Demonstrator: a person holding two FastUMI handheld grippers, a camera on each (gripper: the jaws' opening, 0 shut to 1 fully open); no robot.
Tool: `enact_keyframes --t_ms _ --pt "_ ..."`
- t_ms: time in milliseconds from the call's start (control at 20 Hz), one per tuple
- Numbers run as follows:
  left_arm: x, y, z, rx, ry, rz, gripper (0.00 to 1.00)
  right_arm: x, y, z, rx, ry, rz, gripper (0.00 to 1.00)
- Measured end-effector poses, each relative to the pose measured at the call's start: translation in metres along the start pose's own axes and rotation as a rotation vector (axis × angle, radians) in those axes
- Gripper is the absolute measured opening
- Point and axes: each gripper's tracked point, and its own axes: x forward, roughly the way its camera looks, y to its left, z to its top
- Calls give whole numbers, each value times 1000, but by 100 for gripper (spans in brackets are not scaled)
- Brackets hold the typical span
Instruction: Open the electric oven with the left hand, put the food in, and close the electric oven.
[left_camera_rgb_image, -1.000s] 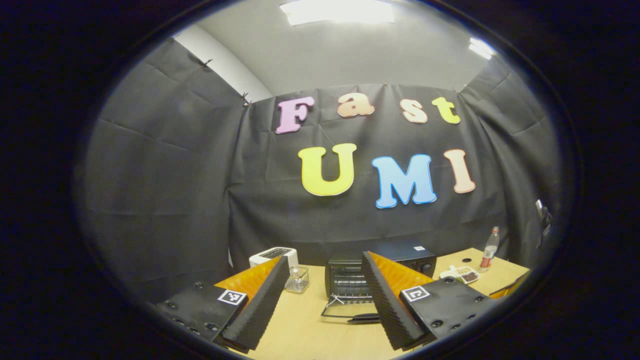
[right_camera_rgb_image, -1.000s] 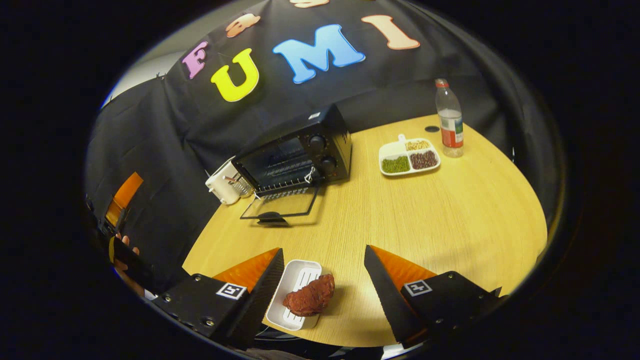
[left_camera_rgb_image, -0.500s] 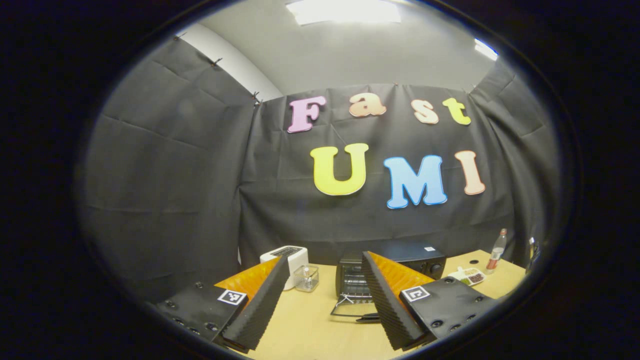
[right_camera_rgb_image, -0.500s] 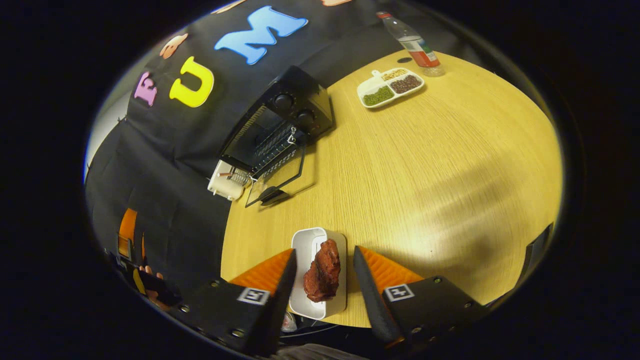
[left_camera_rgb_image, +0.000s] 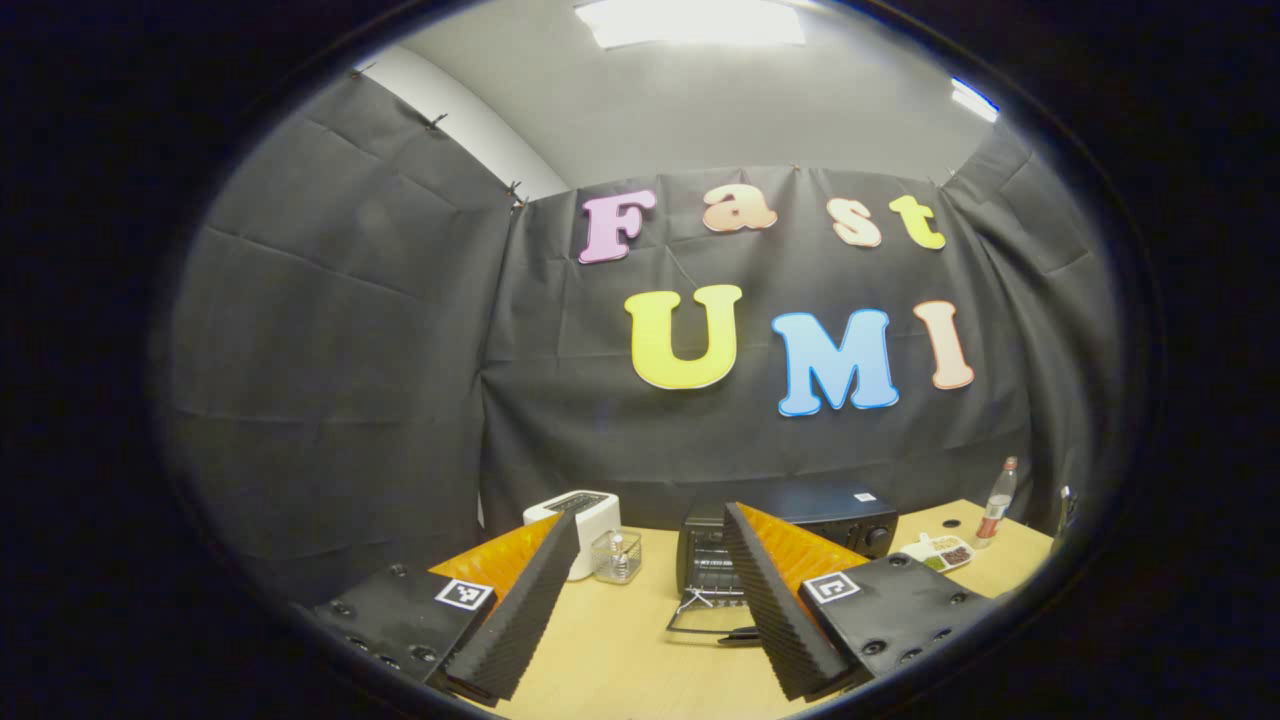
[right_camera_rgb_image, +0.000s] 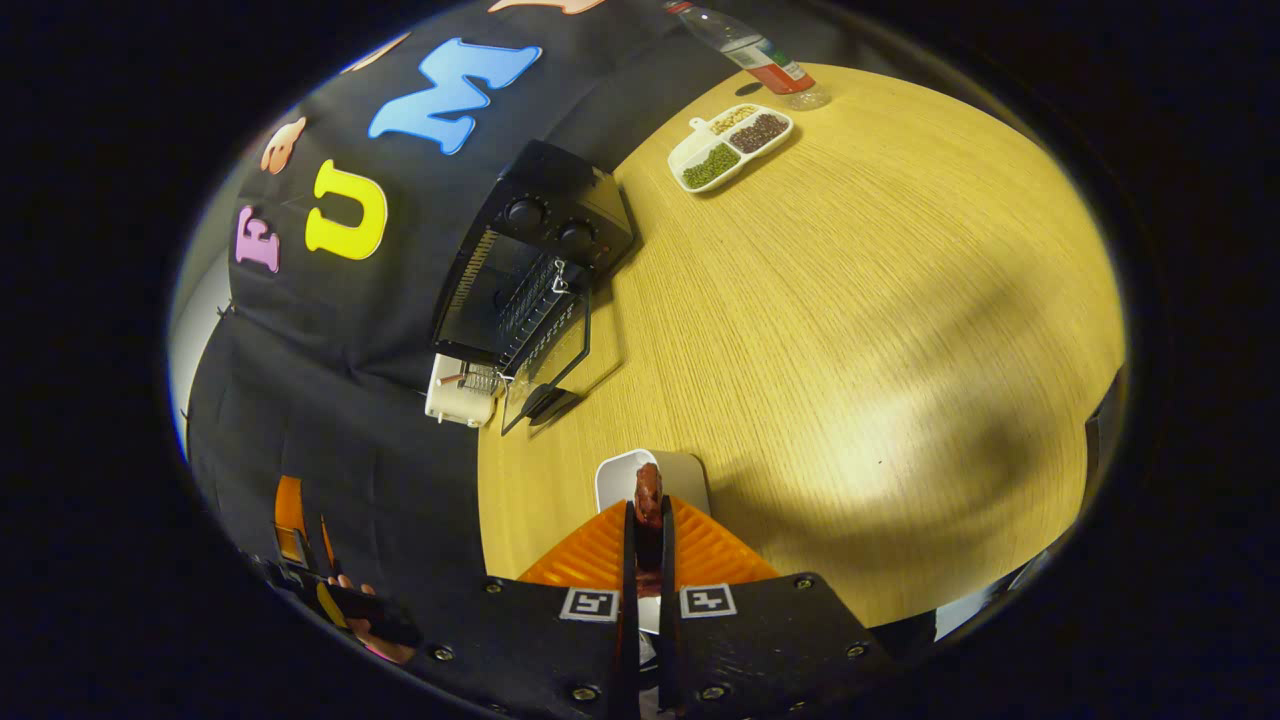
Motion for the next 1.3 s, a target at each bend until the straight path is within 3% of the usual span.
enact_keyframes --t_ms 150,300,350,400,500,550,1300 --pt "1 0 -2 -9 5 -10 100 -16 9 7 -26 -18 4 8" --pt "8 0 -4 -8 5 -22 94 -22 36 21 38 -56 61 8" --pt "10 -1 -5 -12 7 -29 97 -23 44 24 49 -70 77 8" --pt "14 -1 -7 -14 9 -34 92 -22 54 29 53 -84 92 8" --pt "19 2 -8 -13 9 -39 100 -16 72 35 49 -102 118 8" --pt "22 3 -8 -15 9 -43 97 -13 82 40 44 -113 128 8" --pt "80 68 -36 -11 52 -27 100 79 173 101 37 -287 190 8"
